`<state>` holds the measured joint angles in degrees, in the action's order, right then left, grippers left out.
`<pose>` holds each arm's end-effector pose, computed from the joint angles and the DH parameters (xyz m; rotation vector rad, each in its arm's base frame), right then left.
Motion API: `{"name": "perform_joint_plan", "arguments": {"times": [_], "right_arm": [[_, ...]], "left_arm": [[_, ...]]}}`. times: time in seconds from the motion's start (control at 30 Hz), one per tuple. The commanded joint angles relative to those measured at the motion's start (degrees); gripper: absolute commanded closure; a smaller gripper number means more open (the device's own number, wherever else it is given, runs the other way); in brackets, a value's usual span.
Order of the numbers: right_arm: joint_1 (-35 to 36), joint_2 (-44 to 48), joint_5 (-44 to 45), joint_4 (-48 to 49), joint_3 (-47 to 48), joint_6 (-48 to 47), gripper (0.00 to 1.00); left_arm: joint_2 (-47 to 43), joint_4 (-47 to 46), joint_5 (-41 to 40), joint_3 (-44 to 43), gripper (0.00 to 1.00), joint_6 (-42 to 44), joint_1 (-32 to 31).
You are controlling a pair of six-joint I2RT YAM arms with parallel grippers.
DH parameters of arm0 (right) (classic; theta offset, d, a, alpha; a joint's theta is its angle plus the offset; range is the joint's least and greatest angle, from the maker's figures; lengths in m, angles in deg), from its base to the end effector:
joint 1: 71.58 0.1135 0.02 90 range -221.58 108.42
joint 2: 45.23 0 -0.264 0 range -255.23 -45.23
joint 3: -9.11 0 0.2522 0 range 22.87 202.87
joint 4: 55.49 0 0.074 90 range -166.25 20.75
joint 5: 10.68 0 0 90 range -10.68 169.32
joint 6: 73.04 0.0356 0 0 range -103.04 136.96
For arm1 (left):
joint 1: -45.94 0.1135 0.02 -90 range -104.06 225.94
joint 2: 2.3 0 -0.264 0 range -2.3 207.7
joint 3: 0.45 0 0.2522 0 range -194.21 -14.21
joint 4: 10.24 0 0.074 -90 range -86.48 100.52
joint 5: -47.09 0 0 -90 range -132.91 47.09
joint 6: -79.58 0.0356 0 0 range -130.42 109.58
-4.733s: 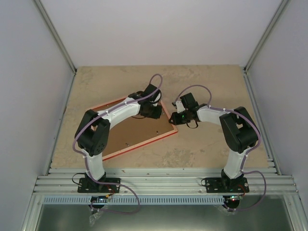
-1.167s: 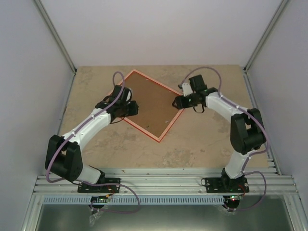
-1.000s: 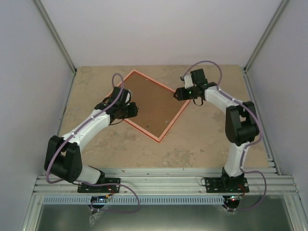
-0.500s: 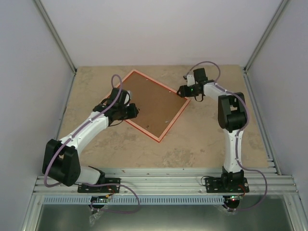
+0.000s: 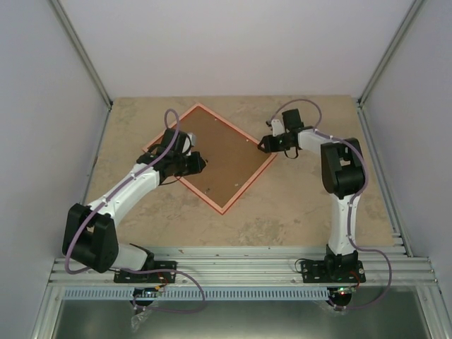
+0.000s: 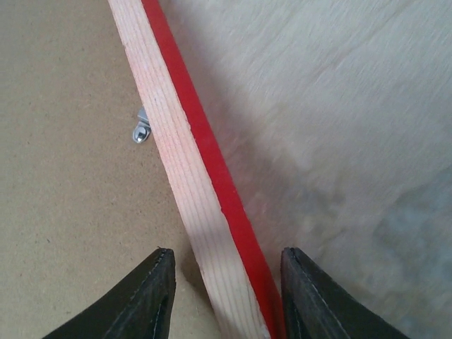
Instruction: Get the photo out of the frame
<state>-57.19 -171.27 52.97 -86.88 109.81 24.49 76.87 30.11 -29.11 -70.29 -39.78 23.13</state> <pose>0.4430 0.1300 0.1305 -0.3324 2.5485 0.7348 0.2636 -0.1201 0.2491 -0.0323 2.5296 -0.6827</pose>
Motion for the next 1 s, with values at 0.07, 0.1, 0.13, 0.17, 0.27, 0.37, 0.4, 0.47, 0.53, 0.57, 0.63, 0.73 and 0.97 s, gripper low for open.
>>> {"name": "perform_joint_plan", "arguments": {"times": [0.07, 0.1, 0.13, 0.17, 0.27, 0.37, 0.4, 0.47, 0.53, 0.57, 0.63, 0.73, 0.97], "right_arm": [[2.5, 5.1, 0.7, -1.2, -8.2, 0.7, 0.63], [2.8, 6.0, 0.8, -0.8, -9.5, 1.0, 0.63], [3.0, 7.0, 0.9, -0.5, -11.0, 1.5, 0.65], [3.3, 8.1, 1.0, -0.1, -12.5, 1.9, 0.66], [4.6, 11.0, 2.1, 0.2, -17.0, 2.8, 0.67], [5.9, 14.4, 2.5, 0.9, -21.2, 4.3, 0.68], [6.3, 15.5, 2.8, 1.1, -22.7, 5.2, 0.68], [6.9, 17.5, 3.4, 1.6, -25.4, 7.2, 0.70], [7.8, 19.5, 3.9, 2.2, -28.1, 8.7, 0.70], [8.2, 20.5, 4.4, 2.5, -29.4, 9.7, 0.72], [9.1, 22.5, 5.2, 2.9, -31.8, 11.3, 0.74], [10.8, 25.6, 6.8, 3.0, -34.9, 13.9, 0.77], [18.0, 33.4, 11.5, 1.8, -41.6, 21.9, 0.78]], "left_arm": [[1.3, -1.8, 3.0, -1.0, 1.00, 0.7, 0.3], [1.4, -1.9, 3.3, -1.1, 1.00, 0.7, 0.3], [1.5, -1.9, 3.6, -1.2, 1.00, 0.7, 0.3], [1.6, -2.0, 3.7, -1.4, 1.00, 0.8, 0.3], [1.9, -2.1, 4.1, -1.7, 1.00, 1.0, 0.3], [2.3, -2.1, 5.0, -1.6, 1.00, 0.9, 0.2], [2.5, -2.2, 5.2, -1.6, 1.00, 0.8, 0.1], [2.8, -2.4, 5.4, -1.6, 1.00, 0.6, -0.2], [3.0, -2.6, 5.3, -1.8, 1.00, 0.5, -0.8], [3.2, -2.5, 5.3, -2.0, 1.00, 0.5, -1.2], [3.9, -2.4, 5.1, -2.4, 1.00, 0.5, -2.1], [4.6, -2.6, 4.8, -2.6, 1.00, 0.3, -3.6], [5.4, -3.5, 4.2, -2.4, 1.00, -0.5, -6.7]]}}
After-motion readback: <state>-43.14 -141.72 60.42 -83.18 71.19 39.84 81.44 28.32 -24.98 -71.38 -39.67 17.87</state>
